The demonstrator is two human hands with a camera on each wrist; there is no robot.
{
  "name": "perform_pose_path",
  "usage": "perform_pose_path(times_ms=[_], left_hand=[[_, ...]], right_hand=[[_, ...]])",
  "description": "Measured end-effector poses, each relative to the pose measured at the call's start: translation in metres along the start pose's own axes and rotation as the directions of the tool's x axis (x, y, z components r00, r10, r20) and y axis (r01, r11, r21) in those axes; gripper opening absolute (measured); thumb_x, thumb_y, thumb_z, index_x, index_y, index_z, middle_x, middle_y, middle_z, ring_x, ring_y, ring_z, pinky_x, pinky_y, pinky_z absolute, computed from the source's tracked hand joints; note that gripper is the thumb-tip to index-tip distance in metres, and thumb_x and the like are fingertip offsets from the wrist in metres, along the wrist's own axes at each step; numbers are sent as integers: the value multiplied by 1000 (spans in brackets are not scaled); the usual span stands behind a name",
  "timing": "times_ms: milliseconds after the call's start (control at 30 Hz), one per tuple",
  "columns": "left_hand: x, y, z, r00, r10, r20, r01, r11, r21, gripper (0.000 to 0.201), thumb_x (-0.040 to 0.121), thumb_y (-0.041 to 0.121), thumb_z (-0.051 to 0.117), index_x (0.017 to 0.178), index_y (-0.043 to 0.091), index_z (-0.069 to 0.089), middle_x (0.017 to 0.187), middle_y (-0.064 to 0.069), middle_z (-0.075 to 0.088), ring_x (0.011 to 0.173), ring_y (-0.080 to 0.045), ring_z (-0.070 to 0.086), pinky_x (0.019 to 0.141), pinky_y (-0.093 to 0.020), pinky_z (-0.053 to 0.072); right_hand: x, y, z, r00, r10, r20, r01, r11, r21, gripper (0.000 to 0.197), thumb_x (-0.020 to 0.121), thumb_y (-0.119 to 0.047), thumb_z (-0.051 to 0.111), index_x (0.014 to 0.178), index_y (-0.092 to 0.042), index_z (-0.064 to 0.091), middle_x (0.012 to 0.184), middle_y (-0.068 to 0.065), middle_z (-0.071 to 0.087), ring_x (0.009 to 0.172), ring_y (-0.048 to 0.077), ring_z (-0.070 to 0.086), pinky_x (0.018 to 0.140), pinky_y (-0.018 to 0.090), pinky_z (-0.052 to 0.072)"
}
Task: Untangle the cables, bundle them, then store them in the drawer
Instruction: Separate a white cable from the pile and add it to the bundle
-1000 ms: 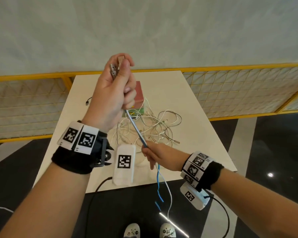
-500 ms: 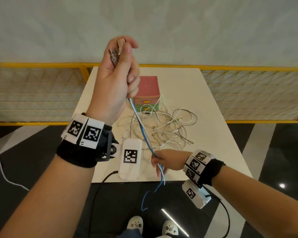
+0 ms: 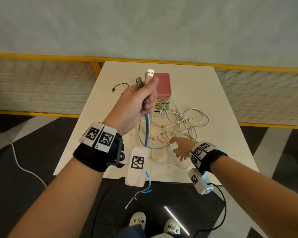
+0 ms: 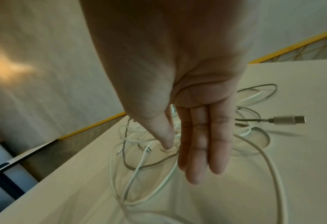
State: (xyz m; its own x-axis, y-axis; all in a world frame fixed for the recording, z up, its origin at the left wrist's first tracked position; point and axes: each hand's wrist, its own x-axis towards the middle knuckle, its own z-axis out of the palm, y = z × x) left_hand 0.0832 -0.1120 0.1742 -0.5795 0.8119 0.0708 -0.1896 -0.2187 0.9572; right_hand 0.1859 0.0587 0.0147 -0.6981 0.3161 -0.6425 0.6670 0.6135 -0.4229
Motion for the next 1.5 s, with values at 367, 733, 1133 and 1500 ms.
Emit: perform_pose_path(times_ms=[367, 733, 1133, 1500], left_hand=[[23, -41, -18, 957, -119, -266, 224, 884, 411, 33, 102, 33, 45, 79, 15, 60, 73, 2, 60, 41, -3, 37, 46, -21, 27], [36, -64, -6, 977, -159, -142, 192, 946, 262, 31, 104, 34, 42, 120, 18, 63, 88, -3, 75, 51, -7, 35, 44, -18, 26], [46, -56, -5, 981, 101, -165, -22, 908, 419, 31, 104, 37, 37, 86, 18, 54, 58, 9, 40, 55, -8, 41, 63, -29, 40], [45, 19, -2, 964, 202, -176, -195, 979, 53, 11, 99, 25, 53, 97, 16, 58, 54, 12, 29, 42, -4, 22, 38, -17, 20]], right_hand=[[-20, -39, -16, 741, -481, -469, 524, 850, -44, 11, 83, -16, 69, 92, -12, 74, 103, 3, 61, 89, 13, 59, 84, 24, 46], [-41, -44, -17, 630, -561, -537, 668, 745, 6, 14, 81, 0, 65, 88, -9, 72, 90, -3, 62, 72, 8, 62, 72, 19, 52], [-53, -58, -26, 668, -528, -524, 718, 642, 269, 19, 93, -5, 50, 104, -14, 37, 83, 9, 67, 64, 12, 63, 53, 38, 54], [-47, -59, -38, 715, -549, -433, 693, 638, 334, 30, 103, -18, 32, 84, -12, 55, 61, -2, 39, 60, 24, 55, 63, 35, 58]])
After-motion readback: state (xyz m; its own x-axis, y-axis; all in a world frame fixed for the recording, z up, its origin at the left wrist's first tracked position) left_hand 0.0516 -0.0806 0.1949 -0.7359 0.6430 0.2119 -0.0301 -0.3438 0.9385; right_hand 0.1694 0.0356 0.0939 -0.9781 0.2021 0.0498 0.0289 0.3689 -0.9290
